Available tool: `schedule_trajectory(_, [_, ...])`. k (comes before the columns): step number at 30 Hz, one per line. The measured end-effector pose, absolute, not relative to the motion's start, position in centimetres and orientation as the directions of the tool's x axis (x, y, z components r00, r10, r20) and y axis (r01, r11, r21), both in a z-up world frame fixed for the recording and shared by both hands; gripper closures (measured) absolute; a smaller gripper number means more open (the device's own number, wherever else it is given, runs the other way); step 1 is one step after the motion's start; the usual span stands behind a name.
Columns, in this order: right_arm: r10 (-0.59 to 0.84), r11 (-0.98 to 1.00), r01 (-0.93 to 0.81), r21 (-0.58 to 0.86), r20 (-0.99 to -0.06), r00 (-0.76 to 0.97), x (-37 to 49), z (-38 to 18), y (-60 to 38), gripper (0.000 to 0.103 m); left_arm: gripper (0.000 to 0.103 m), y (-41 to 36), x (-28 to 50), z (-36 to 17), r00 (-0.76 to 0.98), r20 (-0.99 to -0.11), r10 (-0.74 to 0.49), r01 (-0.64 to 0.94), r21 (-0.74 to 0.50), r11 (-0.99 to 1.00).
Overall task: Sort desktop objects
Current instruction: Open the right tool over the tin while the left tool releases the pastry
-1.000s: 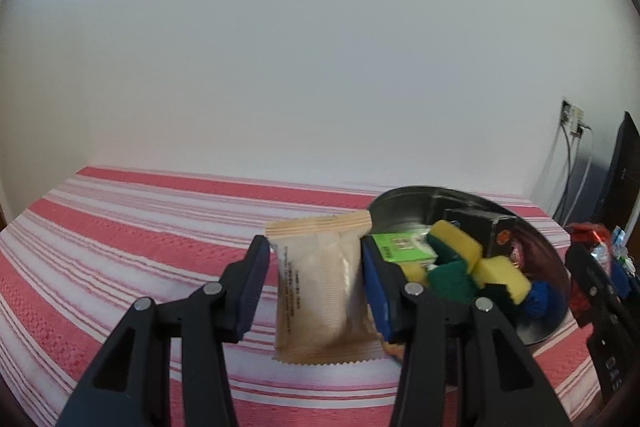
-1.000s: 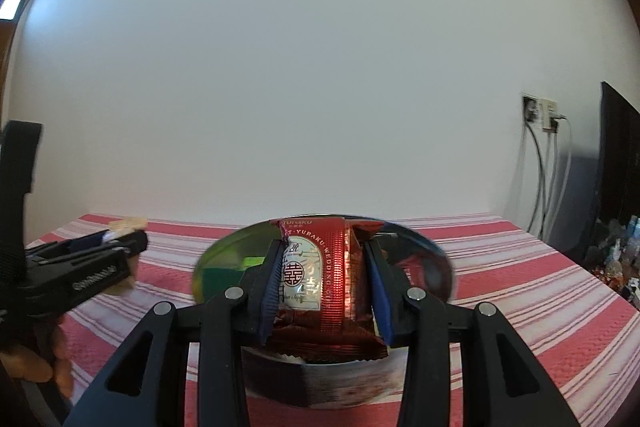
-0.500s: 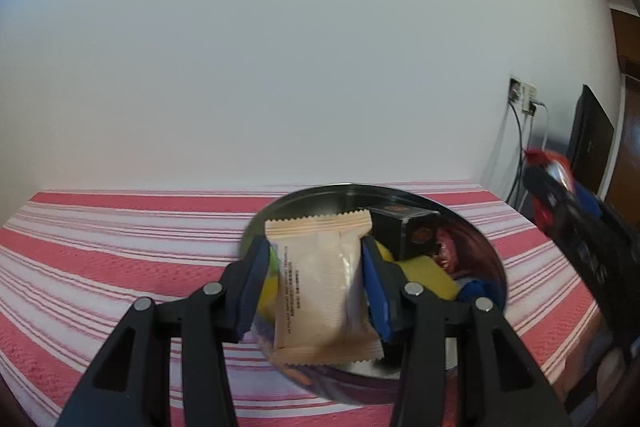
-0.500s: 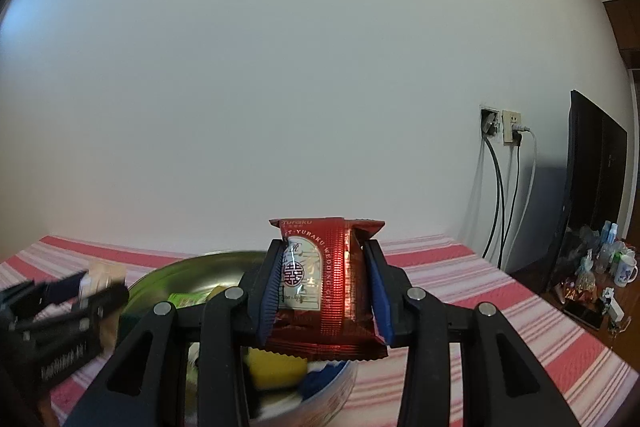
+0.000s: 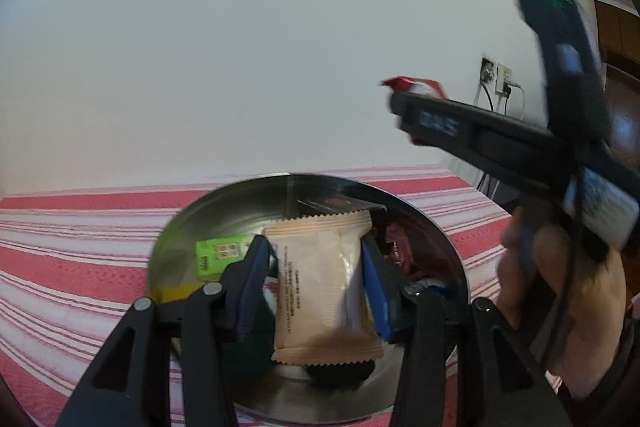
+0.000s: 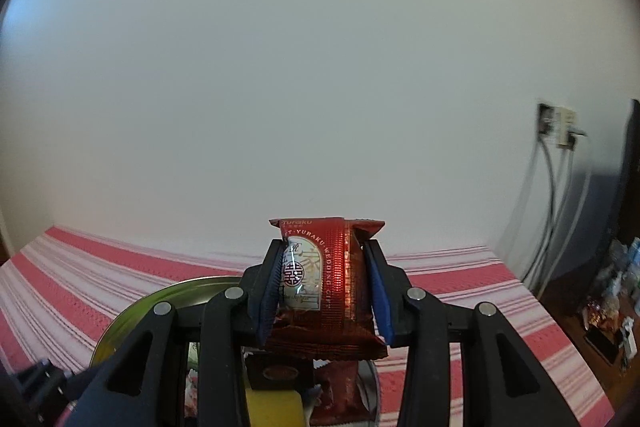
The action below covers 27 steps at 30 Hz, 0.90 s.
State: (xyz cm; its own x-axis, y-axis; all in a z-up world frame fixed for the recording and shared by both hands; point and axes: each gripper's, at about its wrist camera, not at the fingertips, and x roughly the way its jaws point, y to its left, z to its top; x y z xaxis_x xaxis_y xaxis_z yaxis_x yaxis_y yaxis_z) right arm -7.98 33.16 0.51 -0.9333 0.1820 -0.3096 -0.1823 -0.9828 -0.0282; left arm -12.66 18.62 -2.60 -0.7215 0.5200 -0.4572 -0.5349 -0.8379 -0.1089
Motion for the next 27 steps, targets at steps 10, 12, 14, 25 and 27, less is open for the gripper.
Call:
schedule_trajectory(10, [0.094,-0.995,-0.068,-0.069,-0.533,-0.841,-13.4,-1.7,31.6,0.061,0.057,19.6,-14.6,-3.5,-0.682,-0.536,0.497,-0.517,-0.128,-0.847])
schedule_trajectory(12, [0.102,-0.995,-0.074,-0.073,-0.581,-0.808,-14.3,-2.6,31.4,0.061,0.057,19.7,-15.2,-4.0,-0.667,-0.563,0.489,-0.51,-0.134,-0.85])
schedule_trajectory(14, [0.093,-0.996,-0.063,-0.07,-0.626,-0.774,-15.2,-3.4,31.2,0.061,0.057,19.7,-15.5,-4.4,-0.66,-0.577,0.481,-0.504,-0.135,-0.853])
schedule_trajectory(25, [0.121,-0.982,-0.176,0.074,-0.474,-0.872,-11.1,-1.0,33.0,0.018,0.001,18.2,-14.0,-3.8,-0.692,-0.543,0.475,-0.492,-0.126,-0.861])
schedule_trajectory(27, [0.174,-0.969,-0.232,0.085,-0.433,-0.884,-9.8,-0.6,33.8,0.012,0.001,17.7,-13.5,-3.7,-0.722,-0.529,0.445,-0.474,-0.089,-0.876])
